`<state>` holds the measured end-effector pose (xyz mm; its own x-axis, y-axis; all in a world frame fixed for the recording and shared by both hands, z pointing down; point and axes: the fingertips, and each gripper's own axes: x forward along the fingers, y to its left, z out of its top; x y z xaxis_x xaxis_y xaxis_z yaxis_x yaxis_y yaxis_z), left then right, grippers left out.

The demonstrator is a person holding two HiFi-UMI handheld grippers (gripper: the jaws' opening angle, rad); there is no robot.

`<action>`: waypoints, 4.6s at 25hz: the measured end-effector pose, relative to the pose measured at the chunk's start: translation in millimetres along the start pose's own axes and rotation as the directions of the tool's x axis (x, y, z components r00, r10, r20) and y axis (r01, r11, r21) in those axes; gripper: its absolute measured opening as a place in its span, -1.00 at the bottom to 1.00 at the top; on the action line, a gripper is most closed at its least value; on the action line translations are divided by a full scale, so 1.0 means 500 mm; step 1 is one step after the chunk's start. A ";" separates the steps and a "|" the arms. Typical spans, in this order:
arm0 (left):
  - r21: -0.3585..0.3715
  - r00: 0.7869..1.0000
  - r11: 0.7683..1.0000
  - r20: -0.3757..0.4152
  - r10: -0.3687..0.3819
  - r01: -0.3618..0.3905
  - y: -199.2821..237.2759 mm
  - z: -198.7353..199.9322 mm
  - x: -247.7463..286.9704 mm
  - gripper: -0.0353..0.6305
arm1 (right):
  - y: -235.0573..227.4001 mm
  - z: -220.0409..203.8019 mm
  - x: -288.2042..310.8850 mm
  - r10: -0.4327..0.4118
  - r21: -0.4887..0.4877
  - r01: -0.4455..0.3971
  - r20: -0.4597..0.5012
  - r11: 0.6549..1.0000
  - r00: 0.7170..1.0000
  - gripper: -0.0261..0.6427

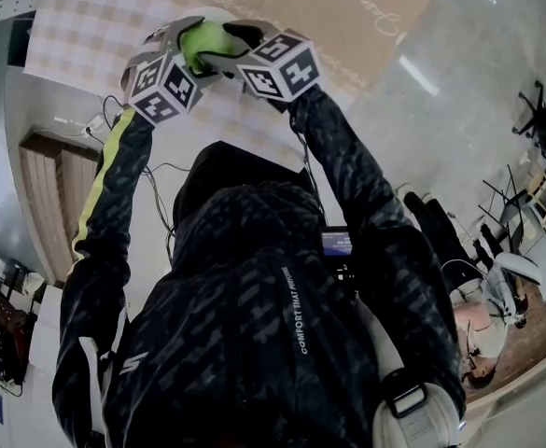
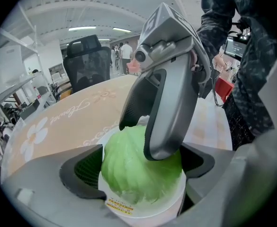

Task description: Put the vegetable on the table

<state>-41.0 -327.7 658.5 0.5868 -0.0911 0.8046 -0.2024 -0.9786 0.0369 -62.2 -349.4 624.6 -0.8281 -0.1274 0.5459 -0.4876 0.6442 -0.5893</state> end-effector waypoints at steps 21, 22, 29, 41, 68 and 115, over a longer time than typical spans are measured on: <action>-0.039 0.993 0.998 0.104 0.062 -0.058 0.001 0.018 -0.030 0.56 | -0.002 0.002 -0.005 -0.049 -0.019 0.049 -0.014 0.999 0.999 0.01; -0.043 0.991 0.997 0.111 0.071 -0.067 0.001 0.019 -0.036 0.55 | -0.001 0.003 -0.005 -0.056 -0.034 0.056 -0.018 0.998 0.998 0.00; -0.053 0.980 0.990 0.145 0.136 -0.130 0.021 0.006 -0.094 0.55 | 0.013 0.040 0.000 -0.113 -0.146 0.109 -0.021 0.983 0.993 -0.30; -0.252 0.916 0.957 0.332 0.224 -0.143 -0.006 0.078 -0.181 0.50 | 0.049 0.040 -0.081 -0.142 -0.166 0.141 0.011 0.976 0.990 -0.94; -0.265 0.819 0.939 0.473 0.324 -0.218 -0.237 0.125 -0.366 -0.90 | 0.334 -0.024 -0.171 -0.136 -0.290 0.157 0.091 0.944 0.986 -0.94; -0.443 0.708 0.876 0.556 0.435 -0.190 -0.806 0.246 -0.411 -0.89 | 0.674 -0.398 -0.460 -0.018 -0.345 0.062 0.130 0.937 0.991 -0.94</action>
<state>16.5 62.8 405.6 0.7635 -0.5927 0.2564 -0.6363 -0.7583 0.1417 18.8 47.2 418.9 -0.8480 -0.2361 0.4744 -0.4131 0.8553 -0.3127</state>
